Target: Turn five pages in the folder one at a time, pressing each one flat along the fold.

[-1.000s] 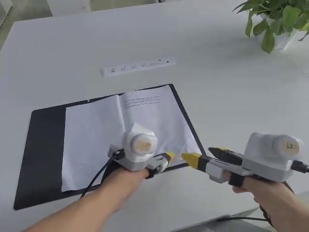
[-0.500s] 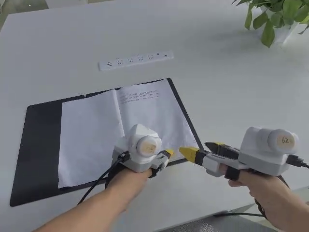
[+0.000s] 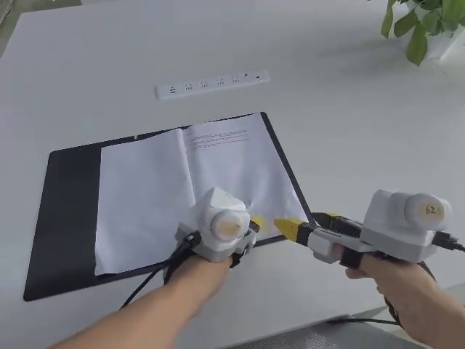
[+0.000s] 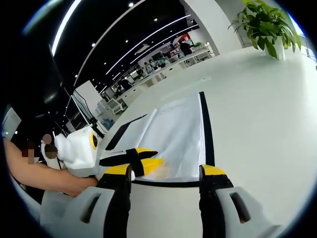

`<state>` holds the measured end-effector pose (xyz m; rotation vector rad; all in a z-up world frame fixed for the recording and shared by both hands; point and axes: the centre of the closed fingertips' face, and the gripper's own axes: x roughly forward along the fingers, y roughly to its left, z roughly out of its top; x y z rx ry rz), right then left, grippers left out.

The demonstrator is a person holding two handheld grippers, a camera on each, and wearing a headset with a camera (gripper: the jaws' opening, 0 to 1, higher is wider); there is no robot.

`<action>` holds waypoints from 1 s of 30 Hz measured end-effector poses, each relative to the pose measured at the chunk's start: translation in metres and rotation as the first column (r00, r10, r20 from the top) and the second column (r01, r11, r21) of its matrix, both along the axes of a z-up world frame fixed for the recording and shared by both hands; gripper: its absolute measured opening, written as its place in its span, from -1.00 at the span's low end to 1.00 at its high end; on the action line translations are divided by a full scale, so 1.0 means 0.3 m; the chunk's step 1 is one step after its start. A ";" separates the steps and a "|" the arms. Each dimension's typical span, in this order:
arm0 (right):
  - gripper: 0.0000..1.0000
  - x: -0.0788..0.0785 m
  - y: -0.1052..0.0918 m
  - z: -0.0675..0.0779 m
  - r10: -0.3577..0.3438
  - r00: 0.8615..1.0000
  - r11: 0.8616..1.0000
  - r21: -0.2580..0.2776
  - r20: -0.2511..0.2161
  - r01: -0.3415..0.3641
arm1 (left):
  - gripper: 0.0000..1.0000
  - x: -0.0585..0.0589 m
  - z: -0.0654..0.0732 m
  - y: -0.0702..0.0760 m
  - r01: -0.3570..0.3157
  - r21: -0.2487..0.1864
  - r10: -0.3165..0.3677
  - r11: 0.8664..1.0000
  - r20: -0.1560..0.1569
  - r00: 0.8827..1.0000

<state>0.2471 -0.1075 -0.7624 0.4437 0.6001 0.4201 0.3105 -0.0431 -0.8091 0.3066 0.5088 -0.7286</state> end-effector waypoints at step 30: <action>-0.26 0.060 0.011 -0.037 -0.013 1.000 1.000 0.024 -0.027 0.014 | -0.89 -0.003 -0.002 -0.002 0.000 -0.021 0.000 1.000 -0.011 1.000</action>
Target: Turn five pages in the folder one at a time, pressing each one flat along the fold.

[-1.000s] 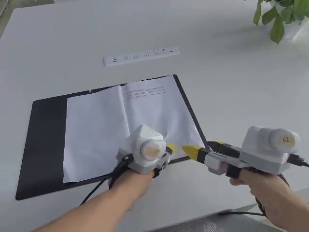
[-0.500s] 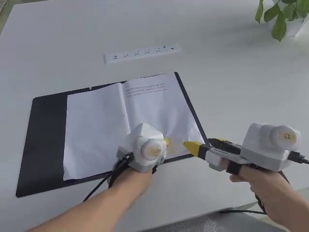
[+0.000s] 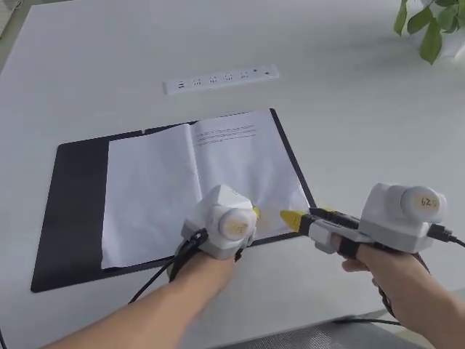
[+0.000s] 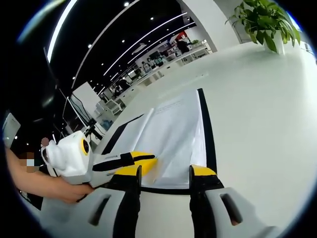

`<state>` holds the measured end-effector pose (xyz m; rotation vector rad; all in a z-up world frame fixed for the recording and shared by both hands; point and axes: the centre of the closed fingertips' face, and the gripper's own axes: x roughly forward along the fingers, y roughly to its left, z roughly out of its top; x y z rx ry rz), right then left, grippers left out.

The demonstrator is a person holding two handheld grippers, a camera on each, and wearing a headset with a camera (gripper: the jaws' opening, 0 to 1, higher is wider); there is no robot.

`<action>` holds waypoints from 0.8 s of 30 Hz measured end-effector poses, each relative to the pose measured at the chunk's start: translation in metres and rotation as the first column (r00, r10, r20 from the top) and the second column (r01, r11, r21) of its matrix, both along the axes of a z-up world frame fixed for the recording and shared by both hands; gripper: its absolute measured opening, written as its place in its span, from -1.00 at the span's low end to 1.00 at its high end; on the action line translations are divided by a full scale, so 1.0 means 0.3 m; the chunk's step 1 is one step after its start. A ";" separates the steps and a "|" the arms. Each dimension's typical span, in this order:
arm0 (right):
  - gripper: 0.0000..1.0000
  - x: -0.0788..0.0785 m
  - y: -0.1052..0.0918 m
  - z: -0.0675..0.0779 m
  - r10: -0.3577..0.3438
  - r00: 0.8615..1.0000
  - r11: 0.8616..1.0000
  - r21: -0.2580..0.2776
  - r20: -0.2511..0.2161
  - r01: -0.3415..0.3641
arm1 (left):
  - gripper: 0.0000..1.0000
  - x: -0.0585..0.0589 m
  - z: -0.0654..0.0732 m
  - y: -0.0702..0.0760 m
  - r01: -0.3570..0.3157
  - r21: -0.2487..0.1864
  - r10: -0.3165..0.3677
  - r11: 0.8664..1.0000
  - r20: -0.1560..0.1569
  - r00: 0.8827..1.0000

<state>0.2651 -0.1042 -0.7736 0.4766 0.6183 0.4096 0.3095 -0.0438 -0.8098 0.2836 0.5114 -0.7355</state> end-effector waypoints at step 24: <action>-1.00 0.026 -0.045 -0.002 -0.076 0.997 0.997 0.016 0.000 0.076 | -0.88 0.003 0.001 -0.001 -0.013 -0.009 0.013 1.000 -0.007 1.000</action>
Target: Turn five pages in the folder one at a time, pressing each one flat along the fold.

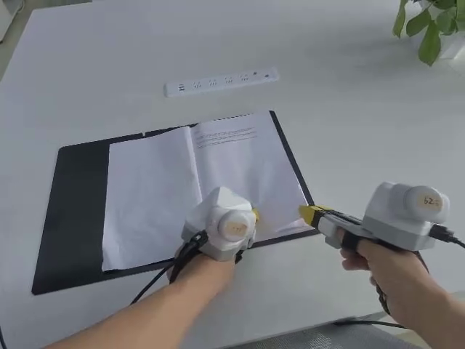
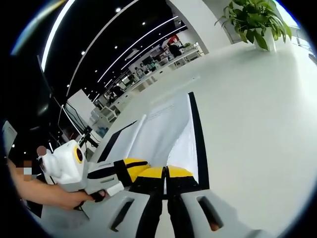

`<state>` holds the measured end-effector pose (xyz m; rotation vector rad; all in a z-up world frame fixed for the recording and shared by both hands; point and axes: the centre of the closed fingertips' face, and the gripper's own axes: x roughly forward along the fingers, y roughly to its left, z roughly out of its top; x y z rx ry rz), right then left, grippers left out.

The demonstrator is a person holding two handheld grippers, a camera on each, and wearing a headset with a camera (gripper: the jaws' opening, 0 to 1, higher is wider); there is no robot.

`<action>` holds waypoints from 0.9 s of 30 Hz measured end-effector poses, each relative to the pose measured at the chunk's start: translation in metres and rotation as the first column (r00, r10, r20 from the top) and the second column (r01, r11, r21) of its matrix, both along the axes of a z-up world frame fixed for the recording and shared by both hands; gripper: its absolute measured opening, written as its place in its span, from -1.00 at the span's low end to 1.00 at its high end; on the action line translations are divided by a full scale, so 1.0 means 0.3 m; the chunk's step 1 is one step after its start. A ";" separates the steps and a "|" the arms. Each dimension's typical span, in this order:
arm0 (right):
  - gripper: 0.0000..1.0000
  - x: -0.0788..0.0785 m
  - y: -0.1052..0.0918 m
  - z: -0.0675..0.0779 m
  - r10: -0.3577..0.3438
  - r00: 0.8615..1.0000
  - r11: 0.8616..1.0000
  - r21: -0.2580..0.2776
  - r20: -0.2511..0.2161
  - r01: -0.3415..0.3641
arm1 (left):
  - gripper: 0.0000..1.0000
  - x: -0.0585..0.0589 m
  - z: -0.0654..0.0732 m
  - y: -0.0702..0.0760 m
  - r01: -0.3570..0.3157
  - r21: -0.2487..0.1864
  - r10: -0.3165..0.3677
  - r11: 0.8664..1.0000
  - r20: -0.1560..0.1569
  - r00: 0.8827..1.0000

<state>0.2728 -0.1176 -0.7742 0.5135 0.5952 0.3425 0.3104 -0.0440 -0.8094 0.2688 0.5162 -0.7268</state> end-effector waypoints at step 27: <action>-1.00 0.018 0.264 0.262 0.165 0.972 0.984 0.045 0.166 -0.175 | -0.57 -0.076 0.199 0.237 -0.048 -0.095 0.043 0.994 -0.046 0.998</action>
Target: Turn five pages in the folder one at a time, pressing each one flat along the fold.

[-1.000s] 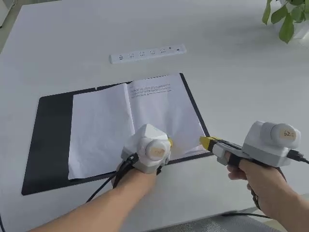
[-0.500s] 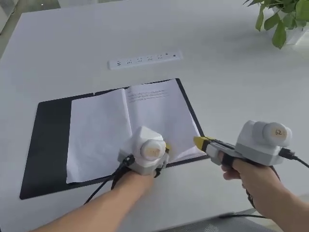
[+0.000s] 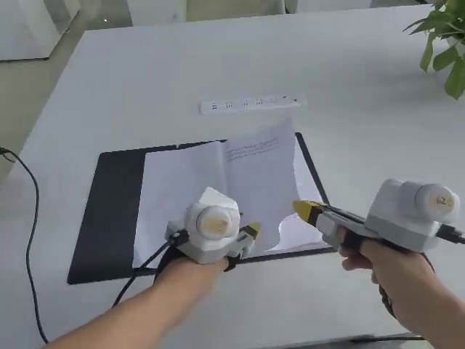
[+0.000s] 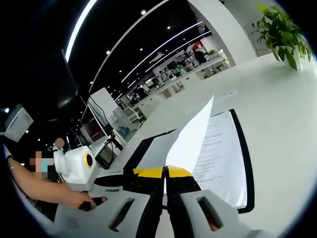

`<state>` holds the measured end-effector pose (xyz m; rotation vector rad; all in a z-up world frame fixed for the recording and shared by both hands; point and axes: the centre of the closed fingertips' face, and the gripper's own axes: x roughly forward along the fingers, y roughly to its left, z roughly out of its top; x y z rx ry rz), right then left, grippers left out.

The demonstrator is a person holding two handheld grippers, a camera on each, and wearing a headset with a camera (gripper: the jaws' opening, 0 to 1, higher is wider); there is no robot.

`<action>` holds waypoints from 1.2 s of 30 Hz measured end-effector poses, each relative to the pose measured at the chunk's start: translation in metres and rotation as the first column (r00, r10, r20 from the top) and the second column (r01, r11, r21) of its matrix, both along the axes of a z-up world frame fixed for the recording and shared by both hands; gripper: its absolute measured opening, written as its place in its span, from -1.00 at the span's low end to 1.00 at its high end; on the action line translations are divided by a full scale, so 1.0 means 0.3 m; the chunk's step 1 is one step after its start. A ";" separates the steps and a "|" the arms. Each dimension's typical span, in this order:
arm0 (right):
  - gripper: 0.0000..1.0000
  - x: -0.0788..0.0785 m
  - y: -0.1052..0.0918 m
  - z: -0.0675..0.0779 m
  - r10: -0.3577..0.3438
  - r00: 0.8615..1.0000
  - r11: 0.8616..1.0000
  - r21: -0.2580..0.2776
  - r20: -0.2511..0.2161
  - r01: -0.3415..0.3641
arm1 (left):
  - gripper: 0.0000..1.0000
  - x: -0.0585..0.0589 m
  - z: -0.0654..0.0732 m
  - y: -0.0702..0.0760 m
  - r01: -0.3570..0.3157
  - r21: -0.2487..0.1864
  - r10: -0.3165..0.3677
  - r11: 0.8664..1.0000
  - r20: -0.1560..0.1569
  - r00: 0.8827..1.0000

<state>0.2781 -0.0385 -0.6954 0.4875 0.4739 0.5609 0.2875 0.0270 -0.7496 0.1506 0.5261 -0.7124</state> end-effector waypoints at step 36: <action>-1.00 0.024 0.611 -0.037 0.262 0.965 0.963 -0.056 -0.017 -0.262 | -0.54 -0.123 0.207 0.639 -0.276 -0.082 0.280 0.958 0.042 0.959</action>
